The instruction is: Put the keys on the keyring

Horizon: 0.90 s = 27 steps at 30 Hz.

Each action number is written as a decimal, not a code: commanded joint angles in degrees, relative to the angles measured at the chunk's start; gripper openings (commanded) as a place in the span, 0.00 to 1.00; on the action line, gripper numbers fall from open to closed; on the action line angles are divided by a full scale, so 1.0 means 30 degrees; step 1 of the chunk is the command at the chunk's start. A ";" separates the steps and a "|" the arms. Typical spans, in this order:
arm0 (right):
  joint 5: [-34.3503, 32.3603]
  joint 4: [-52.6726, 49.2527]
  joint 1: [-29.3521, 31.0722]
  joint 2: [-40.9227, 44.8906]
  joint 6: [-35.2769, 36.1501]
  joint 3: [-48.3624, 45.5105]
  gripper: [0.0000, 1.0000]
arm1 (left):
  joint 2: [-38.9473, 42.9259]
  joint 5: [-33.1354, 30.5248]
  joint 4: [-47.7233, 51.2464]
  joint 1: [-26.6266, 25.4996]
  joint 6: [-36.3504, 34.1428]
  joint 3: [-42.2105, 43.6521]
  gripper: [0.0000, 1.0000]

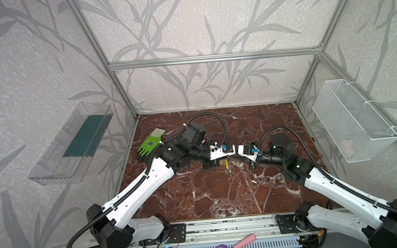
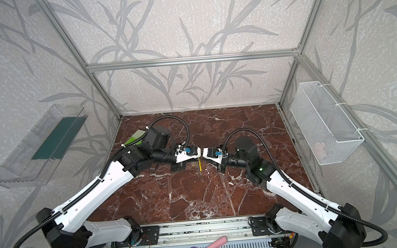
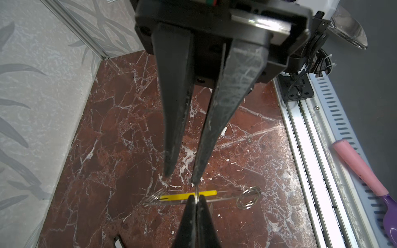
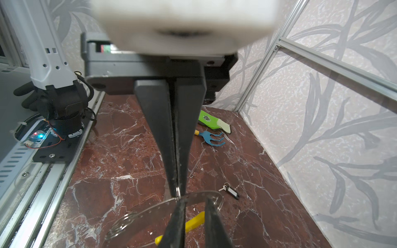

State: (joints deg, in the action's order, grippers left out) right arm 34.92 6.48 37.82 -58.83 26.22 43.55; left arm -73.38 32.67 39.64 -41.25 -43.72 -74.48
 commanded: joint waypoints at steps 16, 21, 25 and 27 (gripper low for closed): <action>0.1625 0.0947 0.0195 -0.1176 -0.1001 0.0280 0.03 | 0.0452 -0.0234 -0.0028 -0.0504 -0.0839 -0.0482 0.00; 0.1254 0.1175 0.0220 -0.1235 -0.1052 0.0097 0.00 | 0.1155 -0.0409 -0.1775 -0.0465 -0.0233 0.0586 0.00; 0.0331 0.3380 0.0210 -0.0658 -0.1488 -0.1099 0.00 | 0.2044 -0.1419 -0.3542 -0.0396 0.1011 0.1818 0.25; 0.0068 0.4591 0.0195 -0.0391 -0.1973 -0.1645 0.00 | 0.2722 -0.1869 -0.4785 -0.0332 0.1875 0.2744 0.35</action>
State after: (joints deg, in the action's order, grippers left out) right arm 36.84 13.37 38.06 -61.63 22.61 40.53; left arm -68.10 28.36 31.81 -42.17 -41.23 -68.49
